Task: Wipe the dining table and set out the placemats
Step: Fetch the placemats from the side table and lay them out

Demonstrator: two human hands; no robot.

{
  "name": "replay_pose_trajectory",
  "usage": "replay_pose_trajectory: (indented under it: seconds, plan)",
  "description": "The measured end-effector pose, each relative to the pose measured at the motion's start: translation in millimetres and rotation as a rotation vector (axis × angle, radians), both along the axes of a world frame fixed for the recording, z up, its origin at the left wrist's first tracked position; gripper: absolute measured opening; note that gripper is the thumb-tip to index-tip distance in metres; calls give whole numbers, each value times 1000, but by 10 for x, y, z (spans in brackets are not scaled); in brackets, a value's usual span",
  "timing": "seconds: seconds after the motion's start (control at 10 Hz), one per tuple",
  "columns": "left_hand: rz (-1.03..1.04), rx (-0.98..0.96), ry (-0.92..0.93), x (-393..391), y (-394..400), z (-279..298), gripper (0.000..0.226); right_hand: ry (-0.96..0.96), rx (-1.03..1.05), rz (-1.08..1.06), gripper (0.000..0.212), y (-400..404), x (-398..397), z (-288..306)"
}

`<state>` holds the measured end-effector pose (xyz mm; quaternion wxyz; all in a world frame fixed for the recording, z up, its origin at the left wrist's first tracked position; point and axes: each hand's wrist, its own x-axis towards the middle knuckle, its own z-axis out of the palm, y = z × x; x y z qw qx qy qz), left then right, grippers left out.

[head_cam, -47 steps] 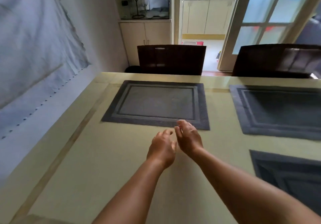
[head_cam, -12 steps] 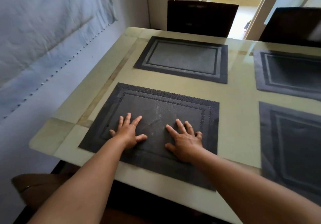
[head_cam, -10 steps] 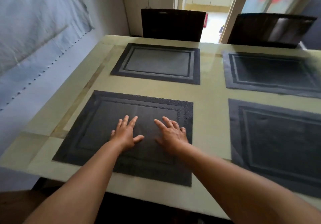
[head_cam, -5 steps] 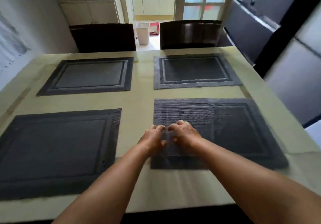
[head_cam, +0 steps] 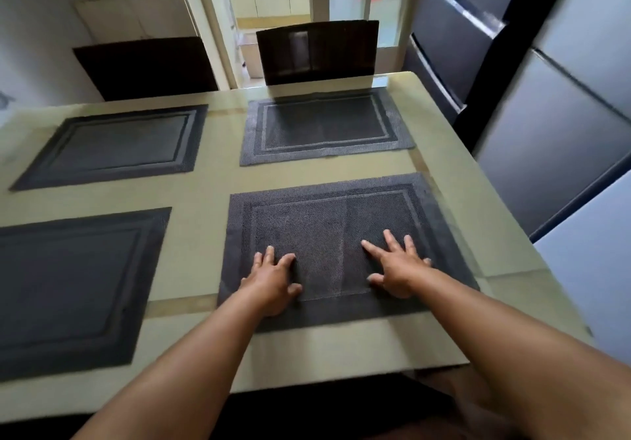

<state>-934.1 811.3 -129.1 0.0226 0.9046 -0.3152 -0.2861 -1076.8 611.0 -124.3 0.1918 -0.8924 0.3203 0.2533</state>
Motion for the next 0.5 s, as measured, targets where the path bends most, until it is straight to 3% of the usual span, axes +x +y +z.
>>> replay_pose_trajectory:
  seconds: [0.5]
  plan:
    - [3,-20,-16,-251,158,-43,71,7,-68,19,71,175,-335,22]
